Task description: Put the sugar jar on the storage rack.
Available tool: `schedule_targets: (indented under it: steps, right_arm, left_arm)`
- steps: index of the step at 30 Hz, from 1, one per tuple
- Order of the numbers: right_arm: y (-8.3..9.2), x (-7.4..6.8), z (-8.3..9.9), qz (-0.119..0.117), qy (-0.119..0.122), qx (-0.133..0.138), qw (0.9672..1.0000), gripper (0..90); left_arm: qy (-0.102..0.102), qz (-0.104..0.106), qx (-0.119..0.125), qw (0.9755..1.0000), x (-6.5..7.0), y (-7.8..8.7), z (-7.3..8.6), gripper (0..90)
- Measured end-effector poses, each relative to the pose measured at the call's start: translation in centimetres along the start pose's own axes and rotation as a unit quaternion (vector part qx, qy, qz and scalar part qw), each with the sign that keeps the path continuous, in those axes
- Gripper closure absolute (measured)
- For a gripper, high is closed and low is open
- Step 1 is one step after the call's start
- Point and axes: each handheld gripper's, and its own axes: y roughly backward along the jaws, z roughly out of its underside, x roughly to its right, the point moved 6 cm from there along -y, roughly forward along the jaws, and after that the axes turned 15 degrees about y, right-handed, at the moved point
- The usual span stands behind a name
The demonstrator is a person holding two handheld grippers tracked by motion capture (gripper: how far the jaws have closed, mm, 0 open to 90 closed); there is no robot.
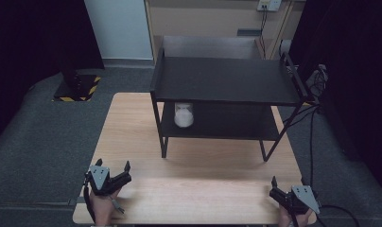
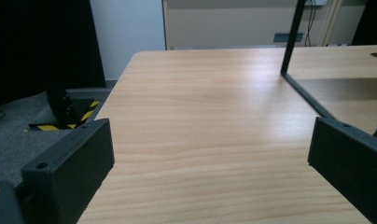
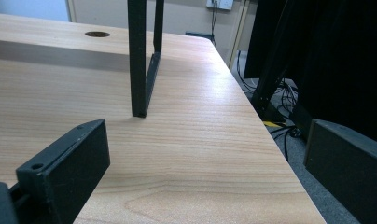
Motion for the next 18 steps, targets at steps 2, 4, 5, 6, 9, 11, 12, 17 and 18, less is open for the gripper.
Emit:
schedule_targets:
  steps: [2, 4, 5, 6, 9, 11, 12, 17, 18]
  right_arm:
    - [-0.02, 0.02, -0.01, -0.001, 0.001, 0.0, 1.0, 0.7]
    - [-0.05, 0.01, -0.02, -0.001, 0.002, -0.001, 1.0, 0.7]
    - [-0.05, 0.0, -0.03, -0.001, 0.002, -0.001, 1.0, 0.7]
    - [-0.05, -0.01, -0.03, -0.001, 0.003, -0.001, 1.0, 0.7]
    - [-0.04, -0.04, -0.03, -0.001, 0.004, -0.001, 1.0, 0.7]
    - [-0.03, -0.06, -0.04, -0.001, 0.004, -0.001, 1.0, 0.7]
    - [-0.04, -0.06, -0.02, -0.001, 0.004, -0.001, 1.0, 0.7]
    - [0.09, 0.0, 0.1, -0.001, 0.001, 0.005, 1.0, 0.7]
    - [0.12, 0.03, 0.14, -0.002, -0.001, 0.007, 1.0, 0.7]
  left_arm:
    - [0.001, -0.003, -0.006, 1.0, -0.29, -0.15, 0.28, 0.0]
    - [-0.004, -0.005, -0.012, 0.9999, -0.49, -0.25, 0.62, 0.0]
    - [-0.007, -0.005, -0.014, 0.9999, -0.61, -0.31, 0.83, 0.0]
    - [-0.007, -0.006, -0.018, 0.9998, -0.69, -0.35, 1.01, 0.0]
    - [-0.003, -0.005, -0.016, 0.9999, -0.8, -0.41, 1.11, 0.0]
    - [0.003, -0.009, -0.023, 0.9997, -0.82, -0.56, 1.02, 0.0]
    - [0.004, -0.008, -0.022, 0.9997, -0.88, -0.55, 1.03, 0.0]
    - [-0.002, -0.009, -0.023, 0.9997, -0.72, -0.57, 1.07, 0.0]
    - [-0.004, -0.009, -0.023, 0.9997, -0.67, -0.58, 1.09, 0.0]
